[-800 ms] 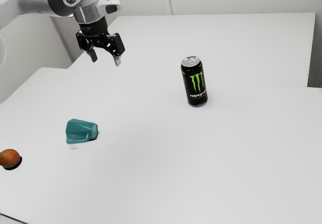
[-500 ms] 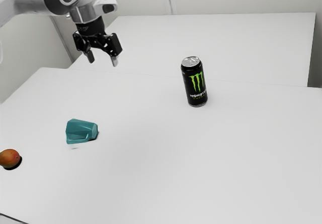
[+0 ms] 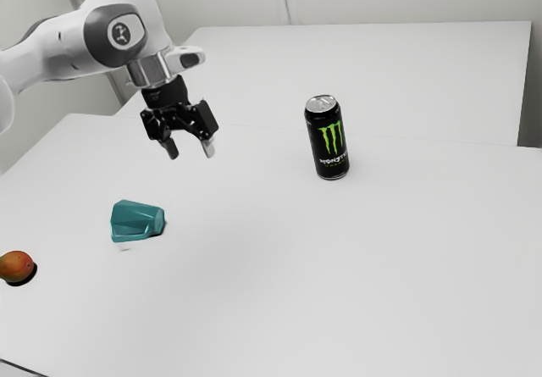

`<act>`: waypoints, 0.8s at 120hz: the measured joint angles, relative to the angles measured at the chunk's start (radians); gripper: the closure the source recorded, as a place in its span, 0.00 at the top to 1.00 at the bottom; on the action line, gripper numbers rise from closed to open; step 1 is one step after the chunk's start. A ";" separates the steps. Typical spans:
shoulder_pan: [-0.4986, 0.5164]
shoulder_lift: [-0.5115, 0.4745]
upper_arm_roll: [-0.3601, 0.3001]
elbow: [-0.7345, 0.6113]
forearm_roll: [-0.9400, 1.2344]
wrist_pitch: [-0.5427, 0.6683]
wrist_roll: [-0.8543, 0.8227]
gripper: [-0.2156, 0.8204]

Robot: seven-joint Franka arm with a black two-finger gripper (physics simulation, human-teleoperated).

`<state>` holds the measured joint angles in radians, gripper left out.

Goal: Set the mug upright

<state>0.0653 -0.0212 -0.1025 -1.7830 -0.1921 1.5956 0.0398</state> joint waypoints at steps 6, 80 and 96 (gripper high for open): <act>0.015 -0.005 0.000 -0.031 -0.015 0.022 0.025 0.79; 0.568 0.066 0.002 -0.193 -0.257 0.181 0.397 0.79; 0.558 0.127 0.003 -0.183 -0.311 0.187 0.501 0.79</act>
<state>0.6236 0.1062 -0.0996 -1.9660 -0.5030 1.7829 0.5404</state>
